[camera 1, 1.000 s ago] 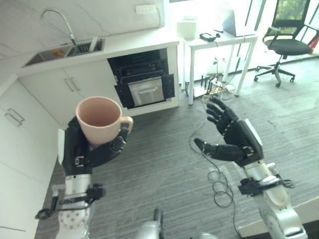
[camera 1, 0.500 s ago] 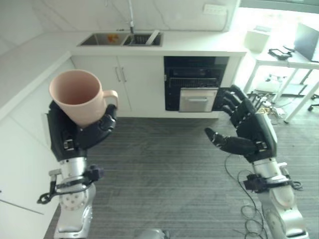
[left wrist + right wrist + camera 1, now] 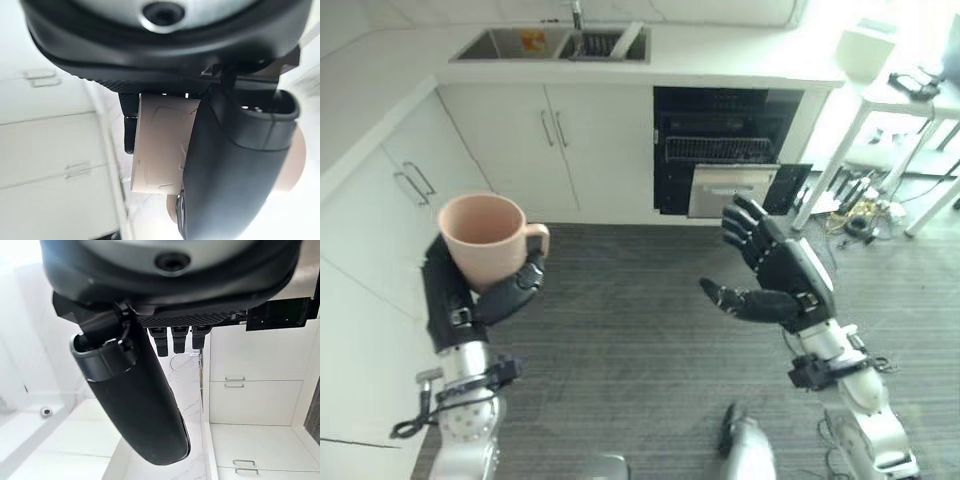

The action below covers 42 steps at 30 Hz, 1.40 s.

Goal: Place the dishes in the dishwasher.

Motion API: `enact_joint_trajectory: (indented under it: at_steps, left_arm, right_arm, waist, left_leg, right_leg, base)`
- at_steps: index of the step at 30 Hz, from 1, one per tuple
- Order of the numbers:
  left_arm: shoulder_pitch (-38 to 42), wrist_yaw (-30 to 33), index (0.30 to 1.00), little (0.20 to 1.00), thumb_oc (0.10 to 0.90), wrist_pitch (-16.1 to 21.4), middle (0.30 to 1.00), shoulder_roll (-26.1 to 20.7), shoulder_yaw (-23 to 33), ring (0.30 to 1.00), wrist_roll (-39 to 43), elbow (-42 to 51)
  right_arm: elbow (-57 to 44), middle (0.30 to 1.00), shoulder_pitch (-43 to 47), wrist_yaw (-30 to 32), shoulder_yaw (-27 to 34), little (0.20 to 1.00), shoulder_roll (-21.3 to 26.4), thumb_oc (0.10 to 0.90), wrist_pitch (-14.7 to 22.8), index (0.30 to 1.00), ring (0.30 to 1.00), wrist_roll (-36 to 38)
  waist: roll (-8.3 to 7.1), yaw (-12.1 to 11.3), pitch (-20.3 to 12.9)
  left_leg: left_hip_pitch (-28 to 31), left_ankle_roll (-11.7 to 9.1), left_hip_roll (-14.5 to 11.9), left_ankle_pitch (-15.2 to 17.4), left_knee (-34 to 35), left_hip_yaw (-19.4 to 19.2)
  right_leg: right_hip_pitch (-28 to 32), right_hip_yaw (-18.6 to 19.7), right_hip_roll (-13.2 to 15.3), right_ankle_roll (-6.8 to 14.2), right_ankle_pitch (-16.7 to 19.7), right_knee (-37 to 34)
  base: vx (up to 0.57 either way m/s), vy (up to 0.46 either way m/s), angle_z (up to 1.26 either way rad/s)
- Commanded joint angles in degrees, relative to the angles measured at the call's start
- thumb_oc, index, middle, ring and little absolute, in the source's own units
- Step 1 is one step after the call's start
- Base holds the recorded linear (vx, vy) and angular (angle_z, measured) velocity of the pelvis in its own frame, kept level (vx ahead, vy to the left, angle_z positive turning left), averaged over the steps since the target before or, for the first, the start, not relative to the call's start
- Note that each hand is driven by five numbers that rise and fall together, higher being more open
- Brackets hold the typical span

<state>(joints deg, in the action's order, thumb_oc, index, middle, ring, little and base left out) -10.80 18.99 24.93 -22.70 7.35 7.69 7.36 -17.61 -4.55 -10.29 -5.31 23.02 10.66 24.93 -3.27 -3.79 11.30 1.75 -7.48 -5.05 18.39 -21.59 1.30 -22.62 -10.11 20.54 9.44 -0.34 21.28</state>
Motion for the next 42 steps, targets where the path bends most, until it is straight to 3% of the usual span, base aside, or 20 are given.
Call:
enact_joint_trajectory:
  at_steps: [1, 5, 8, 10, 11, 13, 14, 16, 17, 19, 20, 21, 26, 28, 32, 34, 35, 38, 39, 42]
  left_arm:
    - [4.3, -0.7, 0.300, 0.300, 0.400, 6.2, 0.300, -5.1, 3.1, 0.300, -1.4, 13.1]
    - [3.9, -1.2, 0.300, 0.300, 0.400, 5.9, 0.300, -5.1, 3.2, 0.300, -1.1, 13.4]
    - [3.7, -2.2, 0.300, 0.300, 0.400, 6.2, 0.300, -4.7, 2.7, 0.300, -0.7, 13.5]
    - [3.0, -3.2, 0.300, 0.300, 0.400, 7.3, 0.300, -4.4, 2.1, 0.300, 0.0, 13.5]
    - [2.6, -4.0, 0.300, 0.300, 0.400, 7.8, 0.300, -4.0, 1.6, 0.300, 0.7, 13.8]
    - [3.0, -5.7, 0.300, 0.300, 0.400, 7.3, 0.300, -3.5, 0.8, 0.300, 1.8, 13.4]
    - [3.1, -7.0, 0.300, 0.300, 0.400, 7.0, 0.300, -3.1, 0.2, 0.300, 2.7, 13.5]
    - [2.6, -7.3, 0.300, 0.300, 0.400, 7.0, 0.300, -3.2, 0.1, 0.300, 2.7, 13.8]
    - [2.3, -6.4, 0.300, 0.300, 0.400, 6.4, 0.300, -3.4, 0.0, 0.300, 2.7, 14.3]
    - [1.9, -5.2, 0.300, 0.300, 0.400, 5.8, 0.300, -3.5, 0.0, 0.300, 3.5, 14.3]
    - [1.7, -5.1, 0.300, 0.300, 0.400, 5.0, 0.300, -3.3, -0.2, 0.300, 4.9, 14.1]
    - [1.7, -4.5, 0.300, 0.300, 0.400, 6.0, 0.300, -3.2, -0.3, 0.300, 4.9, 13.8]
    - [3.8, -3.5, 0.300, 0.300, 0.400, 6.6, 0.300, -4.4, -0.1, 0.300, 3.9, 13.0]
    - [4.9, -4.1, 0.300, 0.300, 0.400, 6.3, 0.300, -4.8, -0.2, 0.300, 4.0, 12.7]
    - [7.6, -6.3, 0.300, 0.300, 0.400, 4.4, 0.300, -5.4, -0.4, 0.300, 4.4, 12.0]
    - [8.2, -5.8, 0.300, 0.300, 0.400, 2.7, 0.300, -5.4, -0.7, 0.300, 1.3, 12.1]
    - [8.3, -5.6, 0.300, 0.300, 0.400, 2.5, 0.300, -5.5, -0.7, 0.300, 0.7, 12.1]
    - [8.3, -5.6, 0.300, 0.300, 0.400, 2.5, 0.300, -5.6, -0.8, 0.300, 0.7, 12.1]
    - [8.2, -2.7, 0.300, 0.300, 0.400, -0.1, 0.300, -5.8, -1.7, 0.300, -3.1, 12.4]
    - [7.6, -3.0, 0.300, 0.300, 0.400, 0.1, 0.300, -6.6, -0.6, 0.300, -2.9, 12.4]
  right_arm:
    - [-6.6, 0.900, 4.4, 1.6, 2.5, 0.900, 1.3, 0.800, 5.6, 0.900, 0.900, 3.6]
    - [-5.8, 0.900, 4.5, 0.4, 2.7, 0.900, 2.2, 0.800, 6.6, 0.900, 0.900, 4.9]
    - [-5.2, 0.900, 3.9, 1.6, 3.2, 0.900, 2.5, 0.800, 6.4, 0.900, 0.900, 4.9]
    - [-5.1, 0.900, 2.4, 1.5, 4.0, 0.900, 2.5, 0.800, 6.4, 0.900, 0.900, 5.3]
    - [-5.0, 0.900, 1.1, 1.3, 4.6, 0.900, 2.7, 0.800, 6.6, 0.900, 0.900, 5.1]
    - [-4.9, 0.900, 0.2, 1.6, 5.2, 0.900, 2.6, 0.800, 6.4, 0.900, 0.900, 4.1]
    - [-5.0, 0.900, -0.1, 2.4, 5.5, 0.900, 2.9, 0.800, 5.6, 0.900, 0.900, 4.2]
    - [-4.8, 0.900, 0.0, 2.4, 5.8, 0.900, 3.1, 0.800, 4.9, 0.900, 0.900, 4.5]
    - [-4.7, 0.900, -0.4, 1.7, 5.9, 0.900, 3.0, 0.800, 4.5, 0.900, 0.900, 4.3]
    - [-4.6, 0.900, -0.8, 0.7, 5.7, 0.900, 3.1, 0.800, 4.1, 0.900, 0.900, 3.2]
    - [-4.7, 0.900, -1.3, 1.0, 5.4, 0.900, 3.6, 0.800, 2.8, 0.900, 0.900, 1.8]
    - [-4.9, 0.900, -1.5, 0.6, 5.3, 0.900, 4.6, 0.800, 2.3, 0.900, 0.900, 1.9]
    - [-5.0, 0.900, -1.8, 0.2, 6.9, 0.900, 6.2, 0.800, 1.7, 0.900, 0.900, 6.0]
    - [-5.5, 0.900, -1.9, 0.5, 7.2, 0.900, 4.9, 0.800, 0.6, 0.900, 0.900, 6.9]
    - [-7.0, 0.900, -2.1, 1.8, 6.4, 0.900, 1.5, 0.800, -3.8, 0.900, 0.900, 5.8]
    - [-7.3, 0.900, -1.9, 1.8, 5.9, 0.900, -0.2, 0.800, -5.6, 0.900, 0.900, 7.9]
    - [-7.5, 0.900, -2.0, 1.7, 5.8, 0.900, -0.5, 0.800, -6.0, 0.900, 0.900, 8.2]
    - [-7.5, 0.900, -2.0, 1.7, 5.8, 0.900, -0.5, 0.800, -6.0, 0.900, 0.900, 8.2]
    - [-7.6, 0.900, -2.5, -0.7, 2.9, 0.900, -1.8, 0.800, -5.6, 0.900, 0.900, 9.4]
    - [-6.0, 0.900, -1.0, -2.3, 2.6, 0.900, -1.5, 0.800, -3.9, 0.900, 0.900, 11.4]
  waist:
    - [-0.35, 0.5, -6.8]
    - [0.70, 0.5, -8.1]
    - [-0.17, 0.2, -7.8]
    - [-0.84, 0.5, -7.4]
    - [-1.21, 0.9, -7.0]
    - [-1.29, 1.0, -6.3]
    - [-1.08, 1.2, -5.9]
    - [-0.29, 1.3, -5.8]
    - [1.29, 1.4, -5.2]
    - [3.03, 0.8, -4.9]
    - [3.62, -0.1, -5.1]
    - [3.41, -0.4, -5.1]
    - [2.88, -0.2, -6.4]
    - [2.41, -0.4, -7.0]
    - [2.08, -1.0, -8.7]
    - [2.38, -1.6, -9.0]
    - [2.47, -1.7, -9.1]
    - [2.32, -1.8, -9.2]
    - [4.06, 0.3, -7.7]
    - [1.86, -0.3, -6.8]
  left_leg:
    - [3.9, 4.0, 0.8, 0.6, 4.4, -2.1]
    - [5.0, 1.8, -0.8, -11.2, 4.4, -1.6]
    - [4.7, 1.6, 0.1, -17.3, 4.4, -2.8]
    - [2.3, 1.6, 0.7, -19.0, -4.4, -4.5]
    - [-0.8, 1.5, 1.3, -19.2, -12.2, -7.3]
    - [-4.7, 2.4, 2.0, -18.1, -14.2, -8.6]
    - [-5.3, 3.6, 2.8, -15.9, -8.6, -9.8]
    - [-3.7, 3.6, 2.5, -16.4, 0.8, -11.1]
    - [-6.1, 3.4, 1.3, -14.9, 4.4, -10.6]
    - [-12.2, 2.1, -1.6, -14.7, 4.4, -8.6]
    - [-18.5, 0.9, -4.9, -17.8, 4.4, -6.7]
    - [-20.0, 0.8, -5.5, -19.5, 4.4, -6.5]
    - [-18.0, 2.6, -4.4, -16.4, 4.4, -8.7]
    - [-16.9, 3.7, -2.6, -15.4, 4.4, -7.8]
    - [-14.7, 7.0, 1.2, -13.4, 4.4, -4.6]
    - [-13.5, 8.3, 2.8, -12.5, 4.4, -3.6]
    - [-13.3, 8.7, 3.1, -12.4, 4.4, -3.6]
    - [-13.4, 8.7, 3.2, -12.4, 4.4, -3.8]
    - [-8.6, 10.0, 3.2, -10.2, 4.4, -3.3]
    - [-7.0, 8.2, 2.8, -8.6, 4.4, -3.2]
  right_leg:
    - [6.1, -3.5, -3.3, 1.3, 2.7, -4.1]
    - [9.6, -3.0, -8.5, -2.1, -1.5, -4.1]
    - [12.3, -2.5, -10.2, -4.3, -4.1, -4.1]
    - [14.3, -2.9, -10.9, -6.0, -5.5, -4.1]
    - [15.6, -4.4, -10.8, -7.3, -6.5, -4.1]
    - [16.6, -4.9, -10.9, -7.6, -6.6, -4.1]
    - [16.8, -4.6, -11.5, -6.9, -7.0, -4.1]
    - [17.1, -3.6, -12.5, -6.2, -7.7, -4.1]
    - [17.6, -2.1, -14.1, -5.5, -8.5, -4.1]
    - [18.9, -0.2, -16.0, -5.1, -10.1, -4.1]
    - [21.2, 2.2, -17.3, -5.4, -12.7, -4.1]
    - [23.0, 3.2, -17.2, -5.3, -14.0, -4.1]
    - [27.2, 2.9, -14.1, -3.2, -14.6, -4.1]
    - [28.6, 2.7, -12.6, -1.8, -11.7, -4.1]
    - [32.6, 1.6, -10.1, 0.7, -1.9, -3.6]
    - [31.2, 0.5, -8.4, 1.0, 2.5, 4.9]
    - [30.4, 0.8, -7.8, 1.1, 3.0, 8.5]
    - [30.0, 1.0, -7.7, 1.1, 2.8, 8.8]
    - [19.1, 1.0, -7.8, -1.9, 3.5, 15.9]
    - [18.3, -2.4, -5.8, -1.2, 3.9, -3.9]
  base:
    - [0.50, -0.442, 0.30]
    - [0.38, -0.332, -0.17]
    - [0.34, -0.335, -0.49]
    - [0.39, -0.415, -0.33]
    - [0.36, -0.386, -0.21]
    - [0.31, -0.184, 0.04]
    - [0.36, -0.036, 0.14]
    - [0.37, 0.095, -0.02]
    - [0.37, 0.201, -0.09]
    - [0.44, 0.274, -0.39]
    - [0.56, 0.372, -0.84]
    - [0.52, 0.368, -0.76]
    - [0.30, 0.226, -0.65]
    - [0.33, 0.198, 0.11]
    - [0.39, 0.241, 0.35]
    - [0.24, 0.199, 0.43]
    - [0.09, 0.092, 0.38]
    - [0.15, 0.076, 0.29]
    - [0.51, 0.120, -0.09]
    - [0.45, -0.259, -0.08]
